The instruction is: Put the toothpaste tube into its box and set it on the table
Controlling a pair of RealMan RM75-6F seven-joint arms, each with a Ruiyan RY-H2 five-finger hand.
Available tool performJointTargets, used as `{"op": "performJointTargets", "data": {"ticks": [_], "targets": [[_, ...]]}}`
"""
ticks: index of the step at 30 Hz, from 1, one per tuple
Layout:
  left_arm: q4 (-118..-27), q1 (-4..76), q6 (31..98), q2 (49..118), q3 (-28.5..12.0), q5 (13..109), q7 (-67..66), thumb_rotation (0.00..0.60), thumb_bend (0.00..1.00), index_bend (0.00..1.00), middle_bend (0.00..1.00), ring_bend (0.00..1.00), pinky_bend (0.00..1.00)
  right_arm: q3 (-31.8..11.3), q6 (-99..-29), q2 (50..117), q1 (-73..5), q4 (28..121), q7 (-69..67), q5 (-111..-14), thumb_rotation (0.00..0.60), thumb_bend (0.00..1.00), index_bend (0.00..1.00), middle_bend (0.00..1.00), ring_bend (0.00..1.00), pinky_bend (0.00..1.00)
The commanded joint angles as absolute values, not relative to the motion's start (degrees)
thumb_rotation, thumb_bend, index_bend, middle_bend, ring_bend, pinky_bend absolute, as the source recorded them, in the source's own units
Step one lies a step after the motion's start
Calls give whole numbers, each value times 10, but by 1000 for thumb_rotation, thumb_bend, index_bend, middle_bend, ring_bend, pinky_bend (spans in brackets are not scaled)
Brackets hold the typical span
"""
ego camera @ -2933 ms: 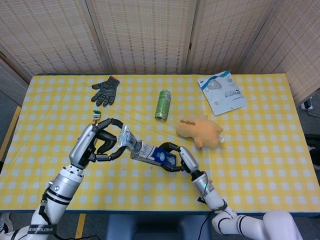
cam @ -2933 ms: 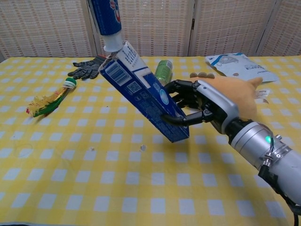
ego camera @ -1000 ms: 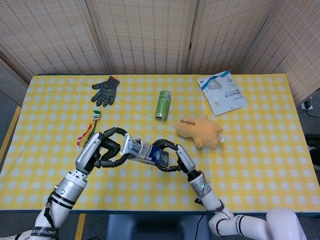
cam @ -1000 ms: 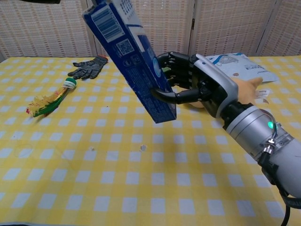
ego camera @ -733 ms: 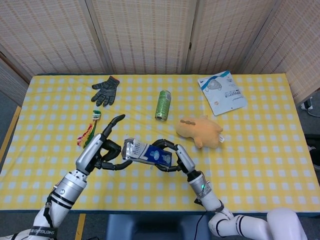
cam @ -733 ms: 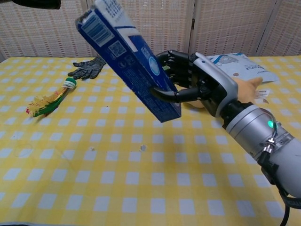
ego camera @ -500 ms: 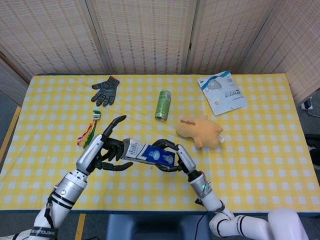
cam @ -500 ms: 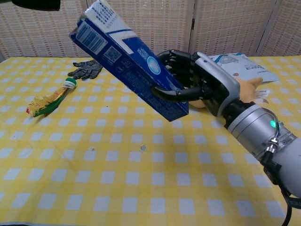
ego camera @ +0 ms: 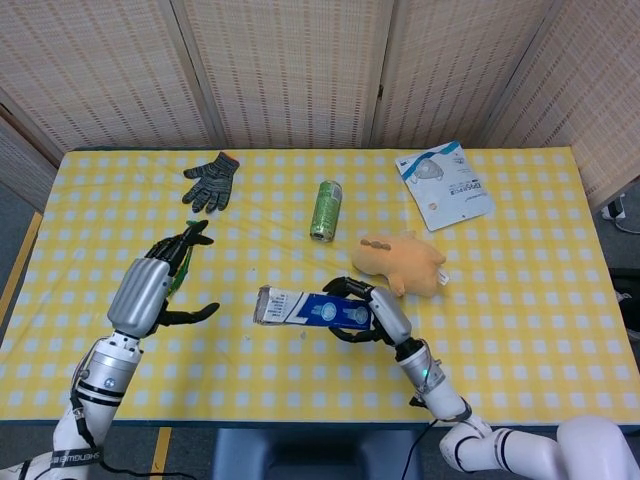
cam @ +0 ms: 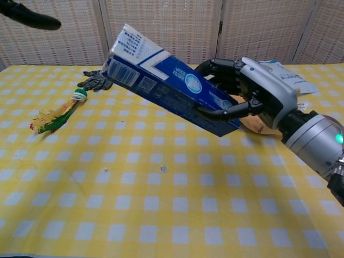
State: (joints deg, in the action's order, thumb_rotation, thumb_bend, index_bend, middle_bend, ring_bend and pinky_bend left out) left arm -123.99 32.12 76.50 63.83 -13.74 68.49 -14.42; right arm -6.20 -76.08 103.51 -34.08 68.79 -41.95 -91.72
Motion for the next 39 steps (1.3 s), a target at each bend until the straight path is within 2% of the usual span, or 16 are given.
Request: {"op": "performJointTargets", "data": {"ticks": [1, 7, 13, 26, 34, 35, 36, 39], "targets": [[-1165, 291, 799, 645, -95, 723, -188, 600, 195, 15, 118, 56, 55, -48, -756, 1007, -327, 700, -385, -915, 600, 301, 450, 357, 390, 381], [-1050, 243, 851, 693, -62, 788, -116, 600, 190, 14, 114, 49, 28, -27, -750, 987, -306, 697, -357, -908, 600, 301, 450, 357, 391, 381], [-1001, 210, 863, 708, -43, 801, -76, 600, 187, 14, 114, 46, 17, -8, -737, 980, -293, 672, -342, -906, 600, 301, 450, 357, 391, 381], [-939, 200, 800, 720, -39, 782, -21, 600, 187, 12, 114, 46, 2, 5, -698, 999, -286, 613, -313, -899, 600, 301, 450, 343, 392, 381], [-911, 198, 775, 728, -45, 776, 13, 600, 188, 12, 114, 48, 2, 14, -654, 988, -294, 622, -285, -896, 600, 301, 440, 246, 339, 356], [-910, 198, 773, 729, -46, 777, 16, 600, 189, 13, 114, 49, 2, 15, -649, 985, -296, 625, -283, -896, 600, 302, 415, 227, 326, 341], [-909, 198, 771, 729, -45, 777, 17, 600, 190, 14, 114, 50, 2, 18, -642, 981, -298, 629, -282, -897, 600, 301, 336, 186, 298, 320], [-908, 196, 769, 729, -43, 783, 17, 600, 191, 25, 115, 56, 2, 28, -625, 952, -307, 663, -303, -908, 600, 301, 37, 32, 186, 253]]}}
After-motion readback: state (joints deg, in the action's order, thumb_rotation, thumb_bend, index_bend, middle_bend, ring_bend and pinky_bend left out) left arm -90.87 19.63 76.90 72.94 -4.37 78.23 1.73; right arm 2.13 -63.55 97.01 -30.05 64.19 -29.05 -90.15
